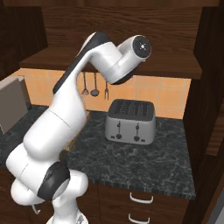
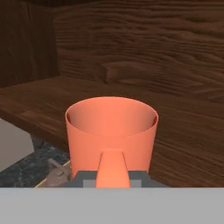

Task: Pick the kettle from the counter and place it on the tray. Then pick the mug from the cabinet and place it on the tray. Then close the cabinet doors.

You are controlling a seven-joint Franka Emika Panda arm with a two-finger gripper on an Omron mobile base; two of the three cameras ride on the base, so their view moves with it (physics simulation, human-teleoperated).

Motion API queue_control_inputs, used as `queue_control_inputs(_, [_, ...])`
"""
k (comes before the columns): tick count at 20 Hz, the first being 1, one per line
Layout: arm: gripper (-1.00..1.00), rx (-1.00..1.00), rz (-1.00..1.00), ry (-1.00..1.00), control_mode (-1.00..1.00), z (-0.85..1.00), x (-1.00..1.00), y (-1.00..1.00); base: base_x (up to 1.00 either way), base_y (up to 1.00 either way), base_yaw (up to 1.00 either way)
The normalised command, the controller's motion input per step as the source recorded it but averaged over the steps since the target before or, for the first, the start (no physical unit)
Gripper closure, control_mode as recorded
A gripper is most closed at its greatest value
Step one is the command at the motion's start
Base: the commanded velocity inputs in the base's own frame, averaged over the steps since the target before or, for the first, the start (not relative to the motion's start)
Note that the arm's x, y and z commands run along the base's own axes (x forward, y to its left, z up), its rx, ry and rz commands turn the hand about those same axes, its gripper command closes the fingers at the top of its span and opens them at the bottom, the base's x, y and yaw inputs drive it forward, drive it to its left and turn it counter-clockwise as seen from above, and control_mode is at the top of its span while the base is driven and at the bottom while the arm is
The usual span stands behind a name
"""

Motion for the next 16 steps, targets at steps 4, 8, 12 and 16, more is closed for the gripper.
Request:
queue_control_inputs(4, [1.00, 0.00, 0.03, -0.12, -1.00, -0.18, -0.96, 0.71, 0.00, 0.00, 0.00])
queue_control_inputs(8, [1.00, 0.00, 0.05, -0.10, -1.00, -0.20, -0.98, 0.70, 0.00, 0.00, 0.00])
queue_control_inputs(12, [1.00, 0.00, 0.08, -0.08, -1.00, -0.27, -1.00, 0.61, 0.00, 0.00, 0.00])
queue_control_inputs(16, [1.00, 0.00, 0.08, -0.03, -1.00, -0.33, -0.99, 0.49, 0.00, 0.00, 0.00])
